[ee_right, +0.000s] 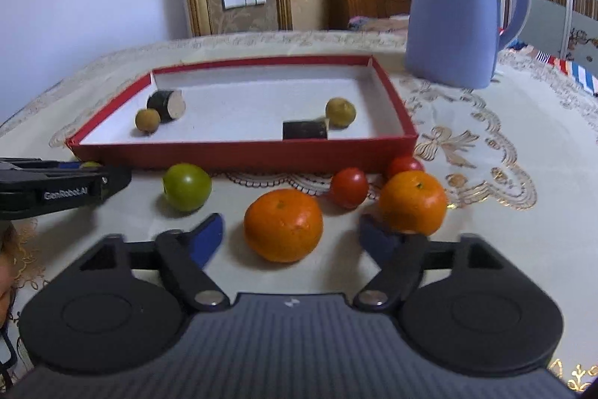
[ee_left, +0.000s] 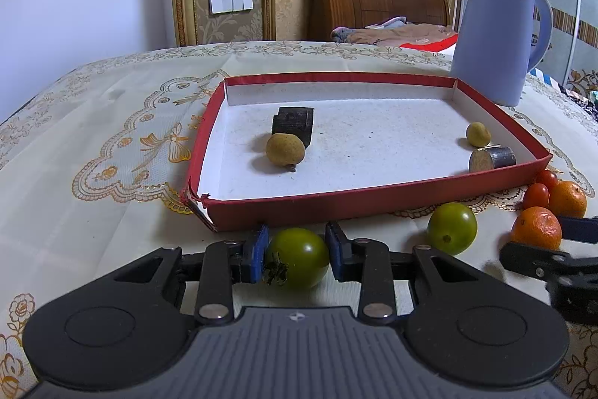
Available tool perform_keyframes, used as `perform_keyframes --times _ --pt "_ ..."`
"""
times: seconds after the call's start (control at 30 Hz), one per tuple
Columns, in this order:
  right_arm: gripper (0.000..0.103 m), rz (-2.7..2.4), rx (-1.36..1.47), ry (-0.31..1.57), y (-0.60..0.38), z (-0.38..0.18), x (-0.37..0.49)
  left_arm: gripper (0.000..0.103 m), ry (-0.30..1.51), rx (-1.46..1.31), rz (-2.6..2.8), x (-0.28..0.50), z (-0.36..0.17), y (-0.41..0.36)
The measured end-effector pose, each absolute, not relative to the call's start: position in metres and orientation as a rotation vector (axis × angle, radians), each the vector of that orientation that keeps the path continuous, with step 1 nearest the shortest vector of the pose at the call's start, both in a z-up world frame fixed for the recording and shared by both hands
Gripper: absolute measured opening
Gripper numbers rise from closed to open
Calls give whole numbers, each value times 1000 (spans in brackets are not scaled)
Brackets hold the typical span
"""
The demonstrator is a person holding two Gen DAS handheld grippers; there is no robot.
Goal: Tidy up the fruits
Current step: 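Grasp the green tomato with left tool while right tool grasps a tangerine, then carry the green tomato and tangerine over the box with both tools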
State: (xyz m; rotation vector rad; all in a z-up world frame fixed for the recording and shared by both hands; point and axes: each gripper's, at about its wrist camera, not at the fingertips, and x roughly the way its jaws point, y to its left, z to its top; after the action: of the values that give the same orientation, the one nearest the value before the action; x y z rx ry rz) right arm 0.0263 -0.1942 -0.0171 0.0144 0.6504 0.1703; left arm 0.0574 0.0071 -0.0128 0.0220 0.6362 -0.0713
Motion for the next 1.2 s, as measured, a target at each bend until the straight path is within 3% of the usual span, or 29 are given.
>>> perform_keyframes --times 0.1,0.43,0.5,0.57,1.2 --pt "59 173 5 648 -192 -18 28 33 636 23 -71 58 -13 8" --pt "53 157 -7 639 -191 -18 26 33 636 22 -72 58 -13 7" --pt "44 171 -14 637 -190 -17 26 33 635 22 -72 58 -13 7" --pt "41 175 -30 634 -187 -17 25 33 636 24 -72 57 -13 7" --pt "41 156 -32 615 -187 -15 22 33 635 24 -72 57 -13 7"
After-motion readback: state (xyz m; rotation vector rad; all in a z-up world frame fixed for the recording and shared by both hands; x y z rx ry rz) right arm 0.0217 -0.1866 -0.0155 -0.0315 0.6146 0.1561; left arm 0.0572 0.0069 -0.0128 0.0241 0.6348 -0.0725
